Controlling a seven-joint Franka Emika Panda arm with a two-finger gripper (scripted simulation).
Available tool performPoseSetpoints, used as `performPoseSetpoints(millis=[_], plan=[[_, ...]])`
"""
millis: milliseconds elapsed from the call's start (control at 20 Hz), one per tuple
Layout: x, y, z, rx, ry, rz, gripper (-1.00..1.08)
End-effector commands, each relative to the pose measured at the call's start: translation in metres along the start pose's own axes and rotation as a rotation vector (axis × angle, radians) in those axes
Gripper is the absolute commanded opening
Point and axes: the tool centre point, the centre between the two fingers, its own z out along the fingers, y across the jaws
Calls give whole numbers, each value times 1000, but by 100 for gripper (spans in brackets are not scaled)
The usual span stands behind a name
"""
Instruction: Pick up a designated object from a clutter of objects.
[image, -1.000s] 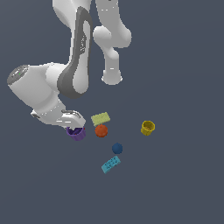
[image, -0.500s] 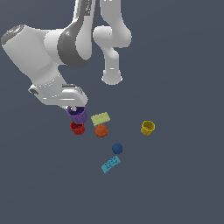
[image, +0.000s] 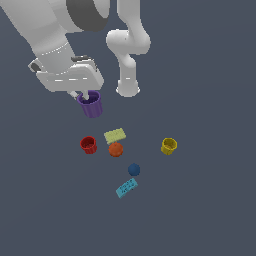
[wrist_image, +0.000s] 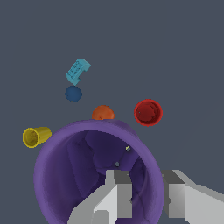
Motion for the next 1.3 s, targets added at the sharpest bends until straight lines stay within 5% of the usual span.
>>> performPoseSetpoints(millis=[0, 650, 1250], plan=[[-15, -7, -24, -1, 1, 0, -100], [-71, -34, -117, -2, 1, 0, -100], [-83, -42, -141, 0, 2, -1, -100]])
